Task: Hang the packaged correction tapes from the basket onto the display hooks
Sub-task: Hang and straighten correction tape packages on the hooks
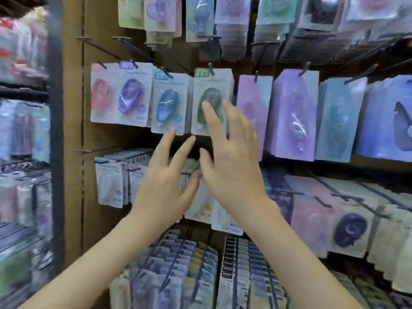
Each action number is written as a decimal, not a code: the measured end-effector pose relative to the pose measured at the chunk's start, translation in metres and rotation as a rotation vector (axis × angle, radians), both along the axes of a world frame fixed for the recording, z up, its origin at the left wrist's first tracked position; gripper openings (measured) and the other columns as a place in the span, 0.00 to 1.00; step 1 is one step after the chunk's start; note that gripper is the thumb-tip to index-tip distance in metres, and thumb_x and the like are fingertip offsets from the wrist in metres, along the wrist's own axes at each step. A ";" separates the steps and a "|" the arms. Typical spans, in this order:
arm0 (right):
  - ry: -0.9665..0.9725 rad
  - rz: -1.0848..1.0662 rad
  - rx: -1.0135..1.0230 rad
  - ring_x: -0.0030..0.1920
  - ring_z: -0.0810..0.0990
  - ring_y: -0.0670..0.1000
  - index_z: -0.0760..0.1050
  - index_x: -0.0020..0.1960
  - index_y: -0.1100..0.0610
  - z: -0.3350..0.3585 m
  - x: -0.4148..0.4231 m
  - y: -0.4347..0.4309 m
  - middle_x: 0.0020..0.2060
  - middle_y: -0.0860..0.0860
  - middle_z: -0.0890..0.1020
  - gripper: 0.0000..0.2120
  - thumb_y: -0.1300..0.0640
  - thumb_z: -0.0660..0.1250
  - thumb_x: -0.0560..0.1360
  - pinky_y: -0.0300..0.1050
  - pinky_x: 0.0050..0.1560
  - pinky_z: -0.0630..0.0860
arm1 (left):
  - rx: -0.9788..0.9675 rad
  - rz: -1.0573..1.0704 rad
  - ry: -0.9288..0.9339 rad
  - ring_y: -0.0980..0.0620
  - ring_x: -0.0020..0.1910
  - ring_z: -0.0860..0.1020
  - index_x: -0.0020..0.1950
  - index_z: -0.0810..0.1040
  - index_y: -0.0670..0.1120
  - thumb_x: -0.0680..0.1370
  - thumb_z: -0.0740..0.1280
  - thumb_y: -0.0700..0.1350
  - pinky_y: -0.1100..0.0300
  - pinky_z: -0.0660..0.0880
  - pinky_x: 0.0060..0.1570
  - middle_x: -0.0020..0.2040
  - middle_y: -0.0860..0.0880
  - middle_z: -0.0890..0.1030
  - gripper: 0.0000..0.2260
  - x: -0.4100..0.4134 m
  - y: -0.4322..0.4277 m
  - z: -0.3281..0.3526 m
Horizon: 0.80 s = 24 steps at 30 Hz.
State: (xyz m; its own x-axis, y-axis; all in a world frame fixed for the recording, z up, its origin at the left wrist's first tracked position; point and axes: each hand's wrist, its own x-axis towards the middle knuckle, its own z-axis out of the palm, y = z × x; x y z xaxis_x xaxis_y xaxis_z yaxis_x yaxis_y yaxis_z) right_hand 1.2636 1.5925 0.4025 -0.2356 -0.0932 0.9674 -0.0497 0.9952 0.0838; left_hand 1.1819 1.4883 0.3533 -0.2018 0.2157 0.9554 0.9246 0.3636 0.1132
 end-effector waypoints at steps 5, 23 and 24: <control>-0.224 0.267 -0.027 0.65 0.70 0.59 0.68 0.71 0.58 -0.077 -0.057 -0.105 0.65 0.58 0.73 0.27 0.59 0.64 0.72 0.56 0.62 0.69 | -0.057 0.241 -0.197 0.38 0.69 0.67 0.70 0.69 0.41 0.73 0.65 0.45 0.48 0.63 0.66 0.71 0.36 0.67 0.25 -0.027 -0.114 -0.086; -1.463 0.633 -0.043 0.52 0.76 0.58 0.74 0.63 0.60 -0.618 -0.265 -0.475 0.51 0.60 0.80 0.25 0.67 0.65 0.66 0.50 0.54 0.75 | -0.045 0.707 -1.450 0.39 0.44 0.81 0.57 0.75 0.38 0.70 0.60 0.41 0.55 0.77 0.42 0.50 0.38 0.80 0.17 -0.115 -0.515 -0.607; -1.549 0.621 -0.024 0.56 0.76 0.59 0.73 0.67 0.59 -0.660 -0.262 -0.476 0.56 0.59 0.78 0.26 0.69 0.63 0.69 0.52 0.58 0.75 | 0.040 0.709 -1.583 0.38 0.47 0.80 0.59 0.75 0.37 0.72 0.61 0.39 0.53 0.76 0.47 0.50 0.37 0.79 0.16 -0.113 -0.521 -0.651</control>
